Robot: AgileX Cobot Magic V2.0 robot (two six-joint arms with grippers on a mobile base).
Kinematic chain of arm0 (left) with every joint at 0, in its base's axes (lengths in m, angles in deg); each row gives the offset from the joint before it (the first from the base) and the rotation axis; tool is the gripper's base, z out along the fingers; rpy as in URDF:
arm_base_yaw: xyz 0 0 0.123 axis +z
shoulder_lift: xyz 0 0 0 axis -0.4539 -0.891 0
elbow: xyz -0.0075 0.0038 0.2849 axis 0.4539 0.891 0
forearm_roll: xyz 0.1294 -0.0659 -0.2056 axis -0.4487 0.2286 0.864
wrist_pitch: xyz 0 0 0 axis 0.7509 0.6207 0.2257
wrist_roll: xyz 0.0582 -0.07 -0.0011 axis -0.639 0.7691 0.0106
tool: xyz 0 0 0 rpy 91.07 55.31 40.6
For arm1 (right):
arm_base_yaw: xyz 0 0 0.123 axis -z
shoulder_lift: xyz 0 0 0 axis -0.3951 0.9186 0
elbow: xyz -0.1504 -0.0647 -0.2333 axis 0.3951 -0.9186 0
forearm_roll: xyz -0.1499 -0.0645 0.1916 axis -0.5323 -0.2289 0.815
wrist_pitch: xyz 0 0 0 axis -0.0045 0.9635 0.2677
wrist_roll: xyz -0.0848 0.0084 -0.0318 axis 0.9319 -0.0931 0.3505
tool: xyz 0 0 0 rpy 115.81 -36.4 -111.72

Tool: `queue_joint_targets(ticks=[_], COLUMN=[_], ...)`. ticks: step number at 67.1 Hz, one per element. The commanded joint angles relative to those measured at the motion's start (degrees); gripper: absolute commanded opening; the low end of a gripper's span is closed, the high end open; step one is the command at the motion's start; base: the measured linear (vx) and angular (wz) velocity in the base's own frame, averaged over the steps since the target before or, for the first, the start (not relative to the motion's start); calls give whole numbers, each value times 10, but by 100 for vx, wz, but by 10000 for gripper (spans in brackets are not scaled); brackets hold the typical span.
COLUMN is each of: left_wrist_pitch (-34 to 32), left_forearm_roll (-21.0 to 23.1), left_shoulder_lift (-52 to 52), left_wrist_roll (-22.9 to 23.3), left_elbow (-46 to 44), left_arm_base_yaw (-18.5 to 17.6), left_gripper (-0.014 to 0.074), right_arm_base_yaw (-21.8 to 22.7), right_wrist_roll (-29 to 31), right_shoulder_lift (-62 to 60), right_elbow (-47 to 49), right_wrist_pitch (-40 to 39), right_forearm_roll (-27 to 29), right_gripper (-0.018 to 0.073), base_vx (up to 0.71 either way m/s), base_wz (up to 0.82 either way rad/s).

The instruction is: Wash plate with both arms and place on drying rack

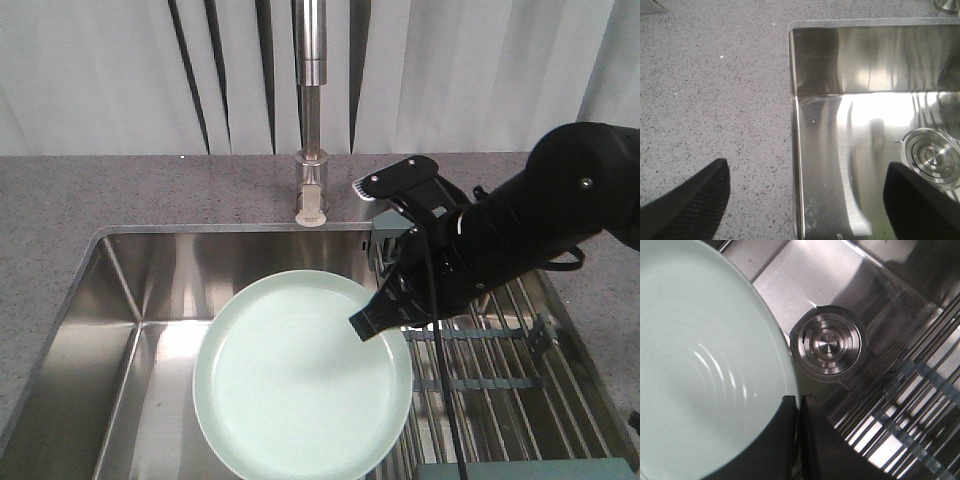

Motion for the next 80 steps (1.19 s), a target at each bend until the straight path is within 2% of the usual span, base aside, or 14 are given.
queue_joint_targets(ticks=[1, 12, 28, 41, 55, 66, 80], left_wrist_pitch=[-34, -34, -34, -34, -34, -34, -34], left_forearm_roll=[-5, -5, -5, -5, -5, -5, -5], left_shoulder_lift=[-3, -3, -3, -3, -3, -3, -3], left_wrist_roll=[5, 5, 5, 5, 5, 5, 5], left_elbow=[-14, -14, -14, -14, -14, -14, -14], left_arm_base_yaw=[0, 0, 0, 0, 0, 0, 0], left_gripper=[586, 586, 586, 586, 586, 586, 586], right_arm_base_yaw=[0, 18, 75, 120, 148, 146, 107], right_wrist_roll=[1, 1, 1, 2, 12, 17, 15], right_shoulder_lift=[8, 48, 79, 66, 7, -33, -64], right_elbow=[51, 108, 163, 143, 60, 3, -49], right_wrist_pitch=[-17, -10, -3, -2, -25, -24, -31], right_forearm_roll=[12, 14, 17, 22, 21, 26, 34], right_gripper=[-1, -1, -1, -1, -1, -1, -1], base_vx=[0, 0, 0, 0, 0, 0, 0], base_wz=[0, 0, 0, 0, 0, 0, 0])
